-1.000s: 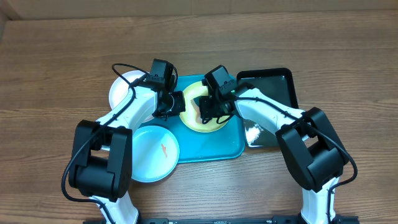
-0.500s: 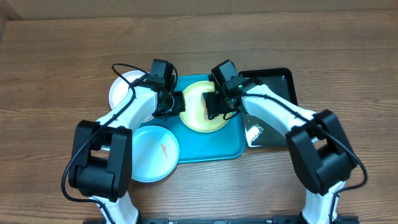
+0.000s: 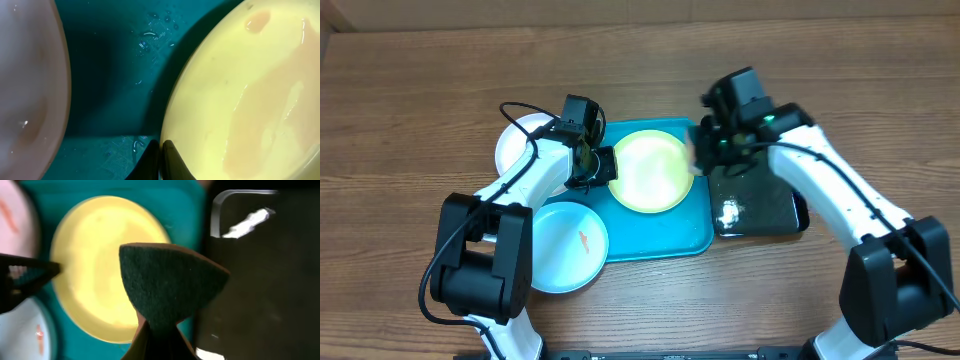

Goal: Clean dirty plates on tray and stack at the side
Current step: 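Return the sponge to the black water tray and release it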

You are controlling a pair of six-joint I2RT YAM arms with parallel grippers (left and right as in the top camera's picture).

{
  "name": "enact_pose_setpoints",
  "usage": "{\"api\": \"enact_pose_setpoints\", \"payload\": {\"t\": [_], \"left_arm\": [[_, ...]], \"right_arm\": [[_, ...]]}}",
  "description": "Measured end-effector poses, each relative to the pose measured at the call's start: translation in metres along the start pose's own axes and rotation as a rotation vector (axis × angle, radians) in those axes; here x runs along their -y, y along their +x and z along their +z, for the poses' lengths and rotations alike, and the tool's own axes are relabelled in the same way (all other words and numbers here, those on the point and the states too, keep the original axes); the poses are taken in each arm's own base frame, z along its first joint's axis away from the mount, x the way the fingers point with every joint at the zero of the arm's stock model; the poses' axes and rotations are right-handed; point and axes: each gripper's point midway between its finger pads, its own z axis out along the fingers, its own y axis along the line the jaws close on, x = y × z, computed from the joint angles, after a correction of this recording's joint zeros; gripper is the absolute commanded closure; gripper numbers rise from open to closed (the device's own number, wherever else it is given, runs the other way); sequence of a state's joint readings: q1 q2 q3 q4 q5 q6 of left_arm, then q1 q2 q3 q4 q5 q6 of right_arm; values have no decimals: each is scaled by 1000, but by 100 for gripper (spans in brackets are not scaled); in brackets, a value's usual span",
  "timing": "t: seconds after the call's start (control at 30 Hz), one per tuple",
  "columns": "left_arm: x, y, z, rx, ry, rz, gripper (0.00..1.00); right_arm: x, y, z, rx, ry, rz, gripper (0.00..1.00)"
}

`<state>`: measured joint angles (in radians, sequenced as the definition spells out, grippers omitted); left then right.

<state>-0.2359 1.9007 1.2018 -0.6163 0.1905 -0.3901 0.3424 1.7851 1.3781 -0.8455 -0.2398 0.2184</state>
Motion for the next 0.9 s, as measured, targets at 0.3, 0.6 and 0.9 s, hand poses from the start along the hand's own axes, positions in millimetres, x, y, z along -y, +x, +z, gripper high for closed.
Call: {"api": "enact_pose_setpoints", "payload": {"t": [0.3, 0.6, 0.9], "left_arm": [[-1, 2, 1, -4, -6, -1, 78], [-2, 2, 1, -6, -7, -2, 72], [-2, 2, 1, -5, -10, -2, 71]], "right_arm": [[71, 7, -12, -38, 177, 78, 96], [104, 38, 15, -68, 286, 74, 96], [122, 44, 20, -58, 368, 70, 92]]}}
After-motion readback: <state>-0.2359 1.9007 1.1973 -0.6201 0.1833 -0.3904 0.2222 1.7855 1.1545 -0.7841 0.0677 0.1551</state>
